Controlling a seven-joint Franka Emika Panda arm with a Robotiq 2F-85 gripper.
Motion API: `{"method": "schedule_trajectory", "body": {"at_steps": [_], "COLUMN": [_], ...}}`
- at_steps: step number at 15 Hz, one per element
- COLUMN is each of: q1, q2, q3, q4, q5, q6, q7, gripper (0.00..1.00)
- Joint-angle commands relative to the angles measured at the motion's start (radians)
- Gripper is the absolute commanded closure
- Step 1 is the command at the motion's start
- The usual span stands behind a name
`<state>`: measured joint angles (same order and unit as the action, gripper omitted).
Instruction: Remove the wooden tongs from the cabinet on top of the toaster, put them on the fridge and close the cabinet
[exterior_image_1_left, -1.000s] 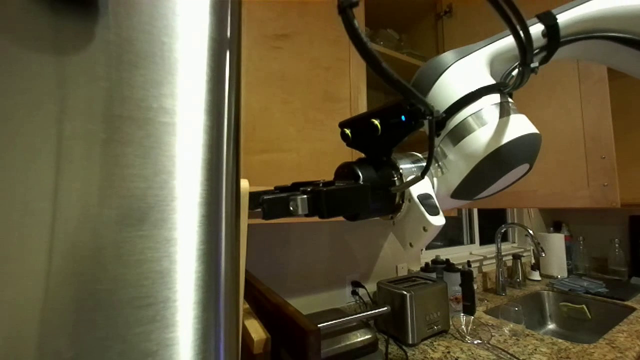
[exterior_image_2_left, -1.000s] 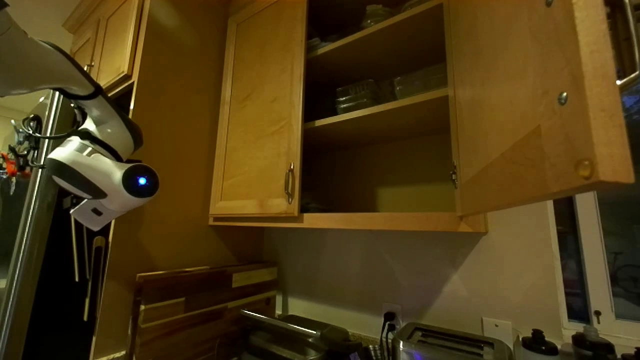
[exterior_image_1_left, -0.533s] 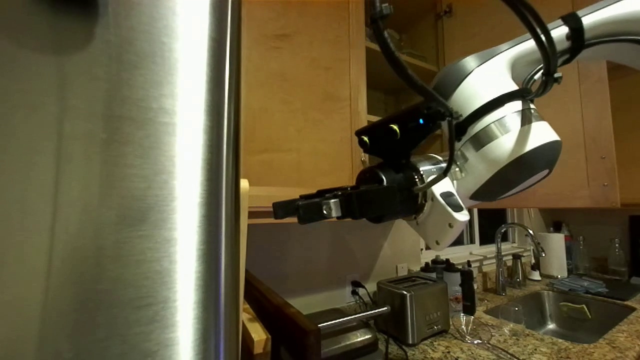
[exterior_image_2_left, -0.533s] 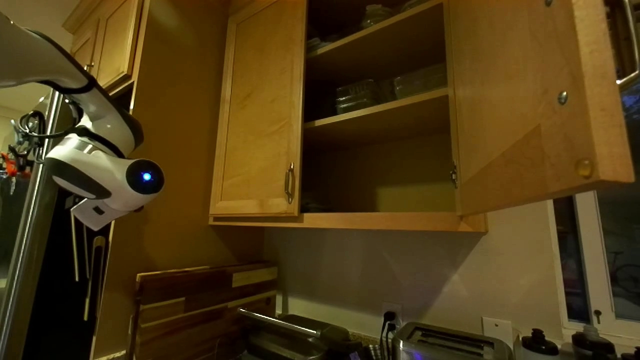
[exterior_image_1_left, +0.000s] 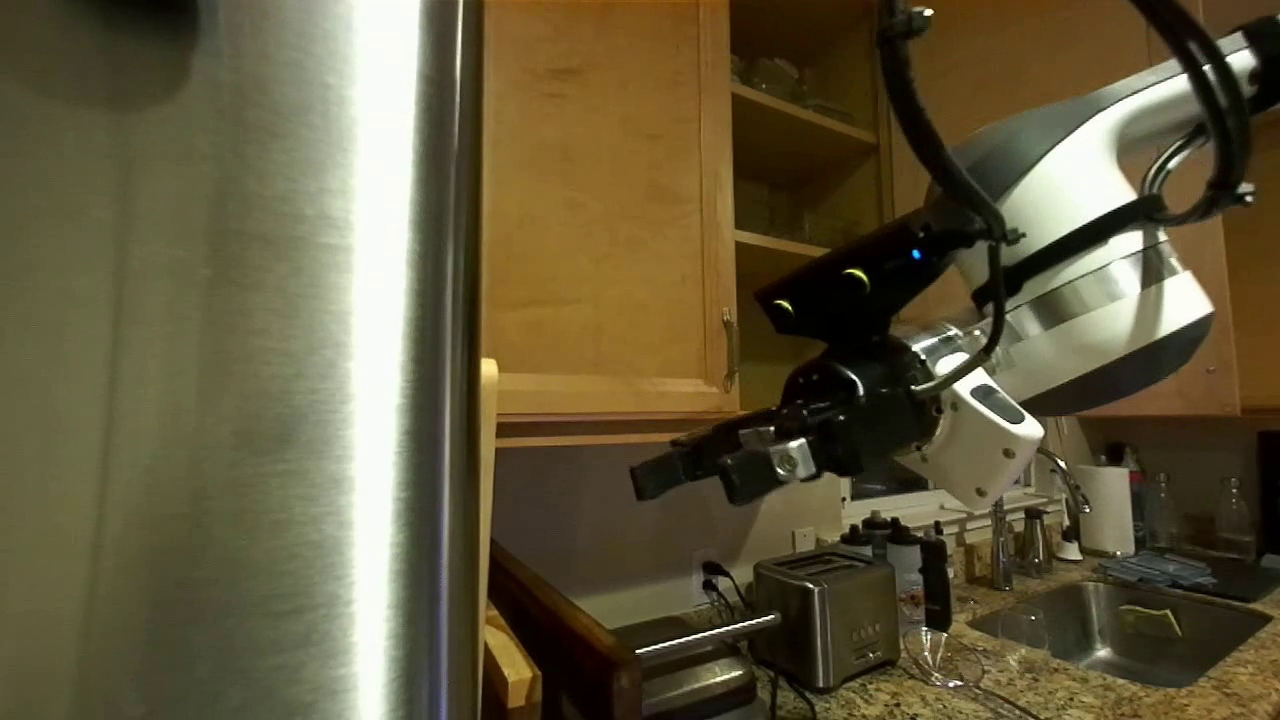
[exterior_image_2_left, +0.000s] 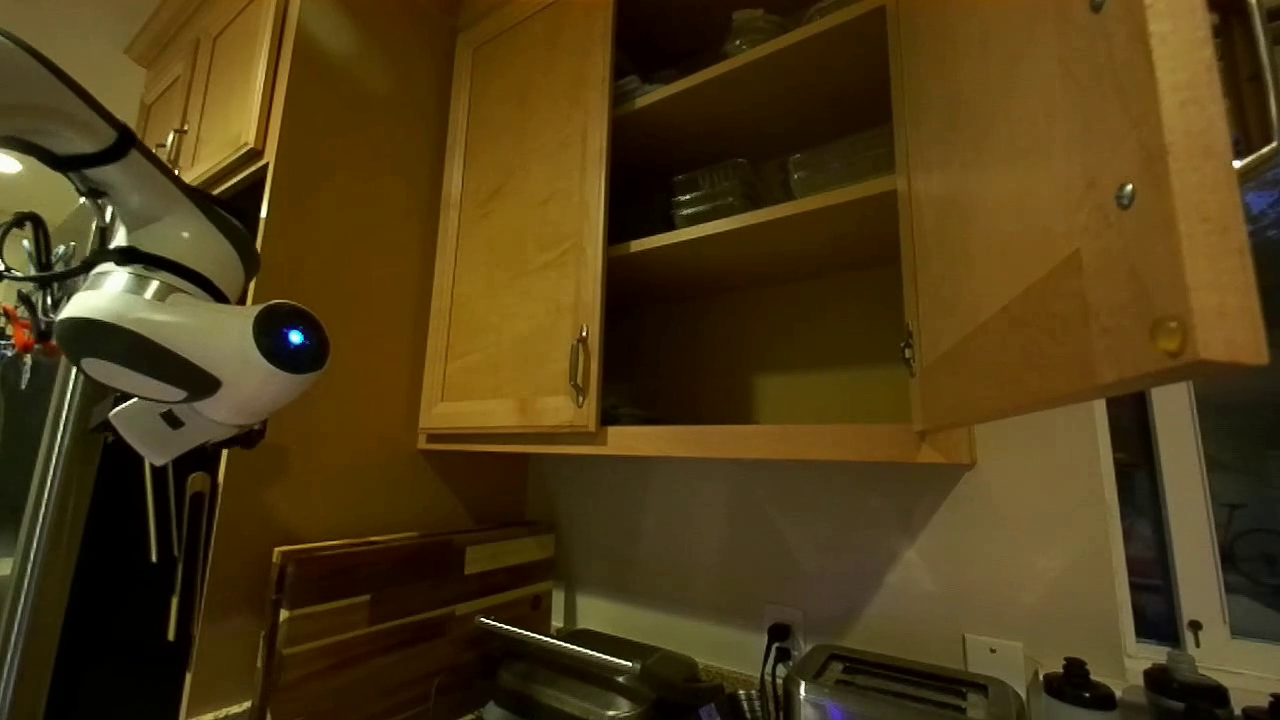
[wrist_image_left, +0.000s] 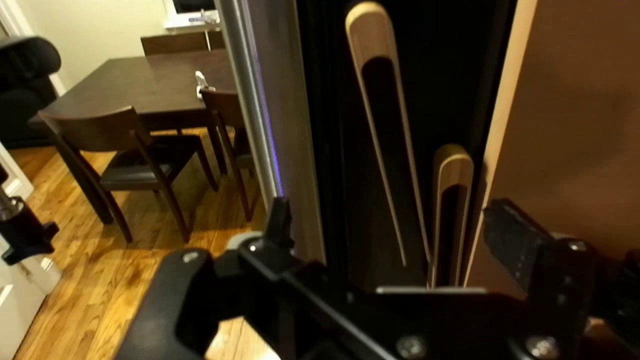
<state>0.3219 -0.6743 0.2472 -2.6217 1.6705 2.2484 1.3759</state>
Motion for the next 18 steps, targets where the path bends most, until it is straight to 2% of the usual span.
{"method": "schedule_trajectory", "body": {"at_steps": [1, 5, 7, 8, 10, 15, 18], "q1": [-0.064, -0.160, -0.213, -0.192, -0.223, -0.226, -0.270], "q2": [-0.124, -0.127, -0.113, -0.104, -0.103, -0.102, -0.094], "q3": [0.029, 0.008, -0.003, 0.019, 0.013, 0.013, -0.008], "q4": [-0.066, 0.000, 0.055, 0.018, 0.046, 0.051, 0.065], "q5": [-0.272, -0.620, -0.748, -0.651, -0.707, -0.721, -0.846], "q6": [-0.064, -0.263, -0.345, -0.283, -0.321, -0.324, -0.337], "q7": [0.165, 0.227, 0.225, 0.179, 0.182, 0.182, 0.122], "gripper": [0.00, 0.00, 0.00, 0.00, 0.00, 0.00, 0.00]}}
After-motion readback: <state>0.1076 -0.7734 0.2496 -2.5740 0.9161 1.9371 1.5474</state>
